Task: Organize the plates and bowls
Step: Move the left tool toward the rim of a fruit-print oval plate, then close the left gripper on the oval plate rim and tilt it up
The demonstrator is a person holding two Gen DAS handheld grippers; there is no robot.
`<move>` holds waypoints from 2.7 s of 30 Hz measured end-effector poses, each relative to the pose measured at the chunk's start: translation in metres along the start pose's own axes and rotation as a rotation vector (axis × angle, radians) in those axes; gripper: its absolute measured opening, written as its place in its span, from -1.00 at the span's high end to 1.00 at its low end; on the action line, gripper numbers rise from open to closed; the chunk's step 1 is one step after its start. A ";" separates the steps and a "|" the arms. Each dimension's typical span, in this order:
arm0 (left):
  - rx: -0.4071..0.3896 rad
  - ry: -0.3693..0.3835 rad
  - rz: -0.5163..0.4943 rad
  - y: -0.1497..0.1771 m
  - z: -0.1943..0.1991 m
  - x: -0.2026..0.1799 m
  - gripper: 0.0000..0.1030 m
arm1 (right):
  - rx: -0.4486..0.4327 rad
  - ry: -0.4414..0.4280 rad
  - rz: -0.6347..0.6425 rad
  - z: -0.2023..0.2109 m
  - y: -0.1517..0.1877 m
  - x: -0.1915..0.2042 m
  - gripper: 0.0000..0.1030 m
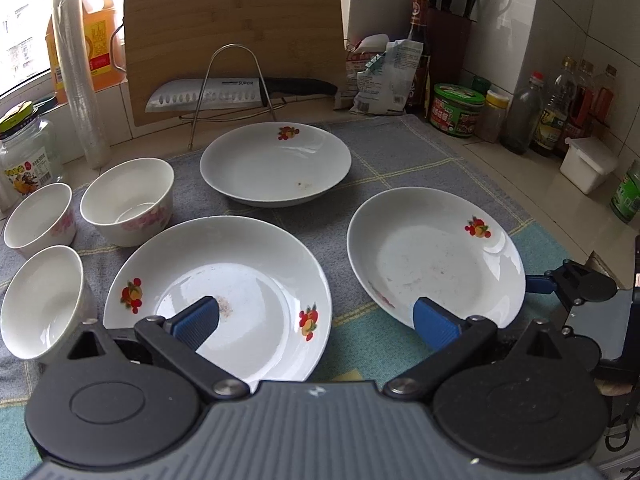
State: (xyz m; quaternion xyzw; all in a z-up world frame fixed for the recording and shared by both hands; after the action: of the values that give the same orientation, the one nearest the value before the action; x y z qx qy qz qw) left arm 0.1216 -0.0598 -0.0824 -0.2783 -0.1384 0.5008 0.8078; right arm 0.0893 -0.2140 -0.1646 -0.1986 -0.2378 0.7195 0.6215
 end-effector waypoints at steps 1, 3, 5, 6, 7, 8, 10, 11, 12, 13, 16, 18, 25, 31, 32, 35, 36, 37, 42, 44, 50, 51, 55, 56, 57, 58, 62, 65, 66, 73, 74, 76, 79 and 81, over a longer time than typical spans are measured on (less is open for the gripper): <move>-0.001 0.022 -0.009 -0.004 -0.002 -0.003 -0.99 | 0.000 -0.010 0.014 -0.001 -0.001 0.000 -1.00; -0.002 0.060 -0.021 -0.012 -0.006 -0.010 -0.99 | 0.002 -0.031 0.042 -0.002 -0.003 0.000 -1.00; -0.004 0.100 -0.035 -0.022 -0.010 -0.020 -0.99 | -0.003 -0.051 0.068 -0.003 -0.004 -0.001 -1.00; 0.003 0.101 -0.033 -0.026 -0.012 -0.022 -0.99 | -0.007 -0.063 0.083 -0.004 -0.004 0.000 -1.00; 0.014 0.105 -0.035 -0.031 -0.015 -0.027 -0.99 | -0.009 -0.072 0.095 -0.004 -0.004 0.000 -1.00; 0.016 0.115 -0.048 -0.036 -0.018 -0.032 -0.99 | -0.007 -0.078 0.102 -0.004 -0.005 -0.001 -1.00; 0.020 0.118 -0.081 -0.043 -0.025 -0.041 -0.99 | -0.008 -0.089 0.116 -0.004 -0.004 -0.001 -1.00; 0.026 0.111 -0.097 -0.047 -0.030 -0.045 -0.99 | -0.010 -0.094 0.123 -0.004 -0.004 -0.001 -1.00; 0.035 0.099 -0.113 -0.051 -0.036 -0.048 -0.99 | -0.008 -0.098 0.130 -0.004 -0.004 -0.003 -1.00; 0.042 0.086 -0.125 -0.054 -0.041 -0.051 -0.99 | -0.011 -0.103 0.137 -0.004 -0.004 -0.002 -1.00; 0.077 0.077 -0.159 -0.061 -0.056 -0.059 -0.99 | -0.007 -0.121 0.157 -0.003 -0.003 -0.003 -1.00; 0.111 0.078 -0.175 -0.065 -0.067 -0.062 -0.99 | 0.003 -0.130 0.169 -0.002 -0.002 -0.002 -1.00; 0.250 0.093 -0.236 -0.068 -0.113 -0.065 -0.99 | 0.002 -0.140 0.182 -0.001 0.000 -0.003 -1.00; 0.325 0.157 -0.303 -0.068 -0.137 -0.069 -0.99 | 0.004 -0.135 0.177 0.000 0.000 -0.003 -1.00; 0.346 0.170 -0.303 -0.067 -0.140 -0.069 -0.99 | 0.007 -0.132 0.175 0.000 0.000 -0.003 -1.00; 0.365 0.201 -0.289 -0.067 -0.145 -0.066 -0.99 | 0.004 -0.128 0.170 0.000 0.000 -0.003 -1.00; 0.365 0.206 -0.296 -0.066 -0.148 -0.066 -0.99 | 0.002 -0.127 0.168 0.000 0.000 -0.003 -1.00; 0.367 0.207 -0.313 -0.067 -0.148 -0.066 -0.99 | 0.001 -0.125 0.165 0.000 0.000 -0.003 -1.00; 0.371 0.194 -0.348 -0.067 -0.150 -0.066 -0.99 | -0.008 -0.114 0.153 0.001 0.001 -0.003 -1.00; 0.369 0.191 -0.370 -0.066 -0.150 -0.066 -0.99 | -0.007 -0.112 0.150 0.001 0.002 -0.003 -1.00; 0.353 0.215 -0.388 -0.065 -0.149 -0.063 -0.99 | -0.013 -0.105 0.141 0.002 0.003 -0.003 -1.00; 0.358 0.219 -0.395 -0.065 -0.149 -0.064 -0.99 | -0.017 -0.102 0.138 0.003 0.004 -0.003 -1.00; 0.407 0.280 -0.401 -0.065 -0.145 -0.068 -0.99 | -0.024 -0.090 0.125 0.005 0.007 -0.003 -1.00; 0.425 0.303 -0.400 -0.065 -0.144 -0.069 -0.99 | -0.025 -0.088 0.122 0.005 0.007 -0.003 -1.00; 0.440 0.319 -0.400 -0.065 -0.144 -0.071 -0.99 | -0.025 -0.086 0.120 0.006 0.007 -0.002 -1.00; 0.455 0.336 -0.410 -0.065 -0.143 -0.072 -0.99 | -0.026 -0.085 0.118 0.006 0.007 -0.003 -1.00; 0.484 0.359 -0.443 -0.066 -0.144 -0.074 -0.99 | -0.030 -0.080 0.112 0.008 0.008 -0.002 -1.00; 0.509 0.385 -0.457 -0.068 -0.144 -0.073 -0.98 | -0.031 -0.077 0.110 0.008 0.008 -0.002 -1.00; 0.518 0.395 -0.459 -0.070 -0.145 -0.073 -0.97 | -0.032 -0.077 0.110 0.008 0.008 -0.002 -1.00; 0.542 0.420 -0.462 -0.076 -0.147 -0.072 -0.85 | -0.035 -0.083 0.117 0.009 0.008 -0.002 -1.00; 0.533 0.418 -0.461 -0.077 -0.146 -0.072 -0.78 | -0.034 -0.084 0.118 0.009 0.008 -0.002 -1.00; 0.531 0.423 -0.458 -0.078 -0.146 -0.072 -0.76 | -0.034 -0.085 0.119 0.008 0.008 -0.003 -1.00; 0.536 0.426 -0.461 -0.078 -0.145 -0.072 -0.75 | -0.034 -0.085 0.120 0.008 0.008 -0.003 -1.00; 0.533 0.427 -0.460 -0.078 -0.145 -0.072 -0.74 | -0.031 -0.085 0.120 0.007 0.007 -0.003 -1.00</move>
State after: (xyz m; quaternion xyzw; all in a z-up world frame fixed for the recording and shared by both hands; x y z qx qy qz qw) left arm 0.2187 -0.1955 -0.1496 -0.1187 0.1085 0.2565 0.9531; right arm 0.0796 -0.2184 -0.1632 -0.1916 -0.2628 0.7594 0.5635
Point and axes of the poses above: each gripper's, at about its wrist camera, not at the fingertips, and z roughly against the way its jaws point, x to its left, y to its underside, the point moved 8 cm from there along -z, roughly the way its jaws point, and after that the axes turned 8 degrees about x, right-handed, at the moved point
